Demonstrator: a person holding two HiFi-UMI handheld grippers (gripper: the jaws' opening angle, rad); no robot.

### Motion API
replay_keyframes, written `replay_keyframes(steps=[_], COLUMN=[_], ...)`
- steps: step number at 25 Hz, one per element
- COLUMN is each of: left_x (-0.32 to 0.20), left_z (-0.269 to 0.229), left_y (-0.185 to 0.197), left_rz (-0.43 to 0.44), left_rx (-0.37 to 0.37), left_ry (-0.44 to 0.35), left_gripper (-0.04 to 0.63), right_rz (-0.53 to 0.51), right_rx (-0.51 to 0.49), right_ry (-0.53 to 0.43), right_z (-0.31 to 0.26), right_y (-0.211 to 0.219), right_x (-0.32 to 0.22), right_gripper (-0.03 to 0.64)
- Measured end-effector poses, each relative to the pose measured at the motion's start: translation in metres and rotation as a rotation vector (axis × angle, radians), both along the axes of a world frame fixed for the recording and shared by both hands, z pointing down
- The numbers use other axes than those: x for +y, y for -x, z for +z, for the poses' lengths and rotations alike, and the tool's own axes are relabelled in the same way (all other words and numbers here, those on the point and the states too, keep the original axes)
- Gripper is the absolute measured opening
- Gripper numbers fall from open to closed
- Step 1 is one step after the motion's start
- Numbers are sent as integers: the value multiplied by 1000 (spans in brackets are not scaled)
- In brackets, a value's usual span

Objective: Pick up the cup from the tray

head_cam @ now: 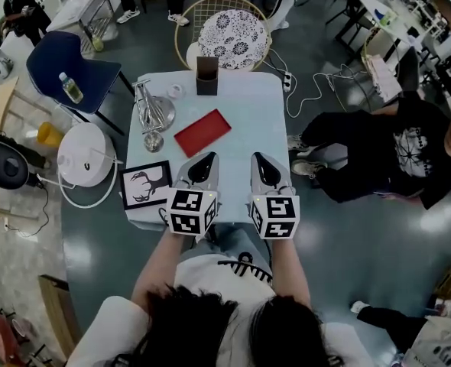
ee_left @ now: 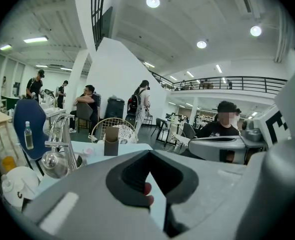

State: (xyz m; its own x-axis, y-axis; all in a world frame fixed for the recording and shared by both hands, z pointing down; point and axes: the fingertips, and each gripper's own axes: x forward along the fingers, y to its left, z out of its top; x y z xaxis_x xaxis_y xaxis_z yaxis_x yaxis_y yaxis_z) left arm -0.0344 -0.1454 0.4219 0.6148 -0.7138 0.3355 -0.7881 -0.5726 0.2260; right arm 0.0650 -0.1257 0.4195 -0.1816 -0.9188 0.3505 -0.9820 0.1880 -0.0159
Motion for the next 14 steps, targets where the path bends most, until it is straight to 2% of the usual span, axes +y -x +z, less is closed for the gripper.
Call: replay_keyframes(steps=[3,6,10,14], left_x=[-1,3,6,8], left_z=[-5,-6,-2,-2], left_y=[7,12,15,14], left_rz=[-17,-31,-41,-32], left_rx=[9,5,35,82], left_ry=[-5,-10,18,44], left_gripper=[0,0,0,0], right_rz=[-1,-31,-48,-58], right_rx=[-10,21,81,41], right_ry=[-5,-9,7,23], right_z=[-4,-7,-1,4], right_y=[4,11,16,19], right_x=[2,4,7,10], right_gripper=[25,25,25,25])
